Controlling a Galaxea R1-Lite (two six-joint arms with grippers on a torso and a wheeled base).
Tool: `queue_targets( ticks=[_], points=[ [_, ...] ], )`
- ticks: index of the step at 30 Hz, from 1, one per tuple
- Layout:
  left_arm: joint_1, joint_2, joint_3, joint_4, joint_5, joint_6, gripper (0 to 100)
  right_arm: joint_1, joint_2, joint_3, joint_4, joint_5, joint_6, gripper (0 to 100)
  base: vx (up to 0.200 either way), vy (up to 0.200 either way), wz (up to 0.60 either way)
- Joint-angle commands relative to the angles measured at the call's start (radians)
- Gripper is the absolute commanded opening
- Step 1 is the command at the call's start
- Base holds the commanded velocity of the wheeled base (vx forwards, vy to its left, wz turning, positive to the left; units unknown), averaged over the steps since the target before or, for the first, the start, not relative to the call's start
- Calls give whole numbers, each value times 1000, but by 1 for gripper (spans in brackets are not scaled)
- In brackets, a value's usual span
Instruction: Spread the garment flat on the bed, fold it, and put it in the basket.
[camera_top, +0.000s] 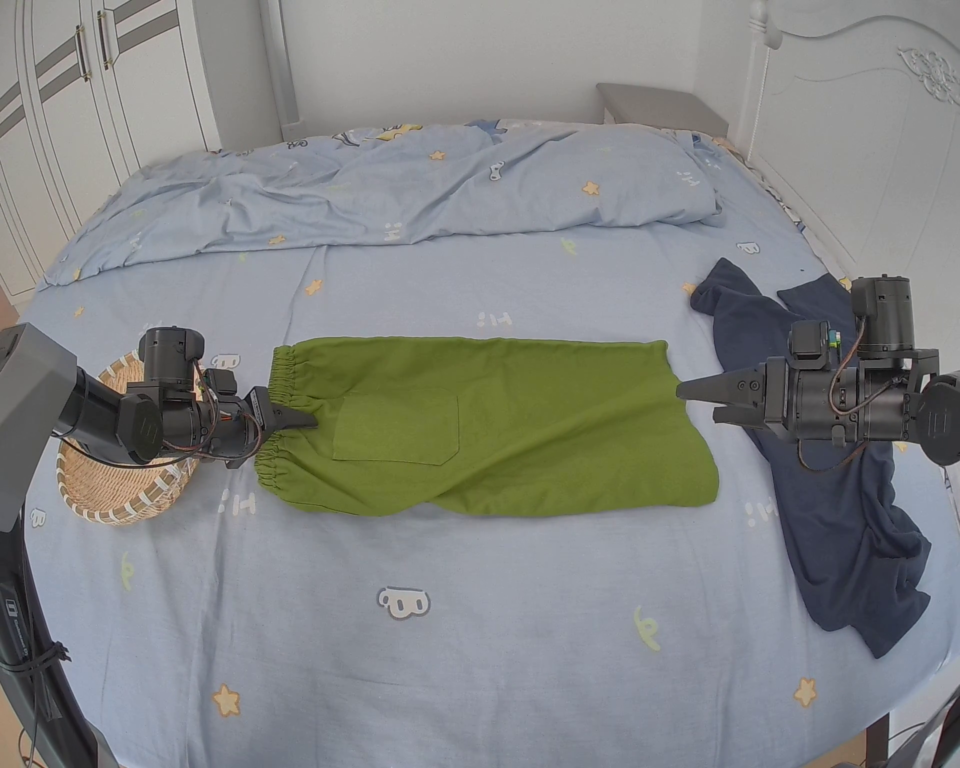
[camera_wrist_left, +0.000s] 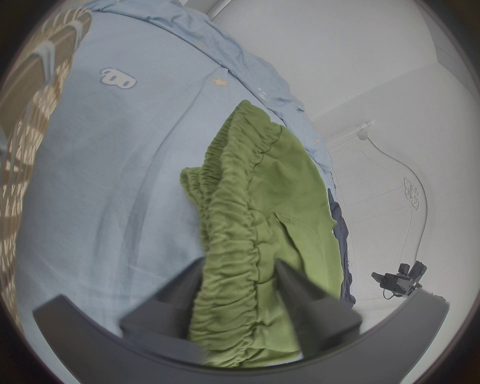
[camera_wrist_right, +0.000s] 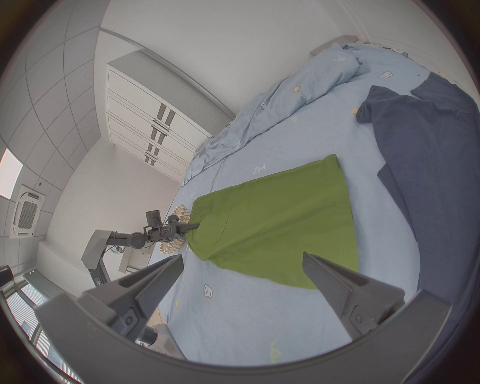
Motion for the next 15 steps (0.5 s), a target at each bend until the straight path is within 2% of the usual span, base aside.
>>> queue_targets(
  ticks=[1, 5, 9, 12, 15],
  points=[
    [16, 0, -2, 0, -2, -1, 0, -31, 56, -31, -10, 2, 0, 100, 0, 0, 0],
    [18, 0, -2, 0, -2, -4, 0, -74, 108, -64, -10, 5, -2, 100, 0, 0, 0],
    [19, -4, -8, 0, -3, -21, 0, -126, 226, -171, 28, 10, -5, 100, 0, 0, 0],
    [19, -9, -2, 1, -3, -25, 0, -157, 341, -309, 142, 10, -29, 100, 0, 0, 0],
    [19, -10, -1, 1, -3, -25, 0, -159, 382, -352, 191, 10, -84, 100, 0, 0, 0]
  ],
)
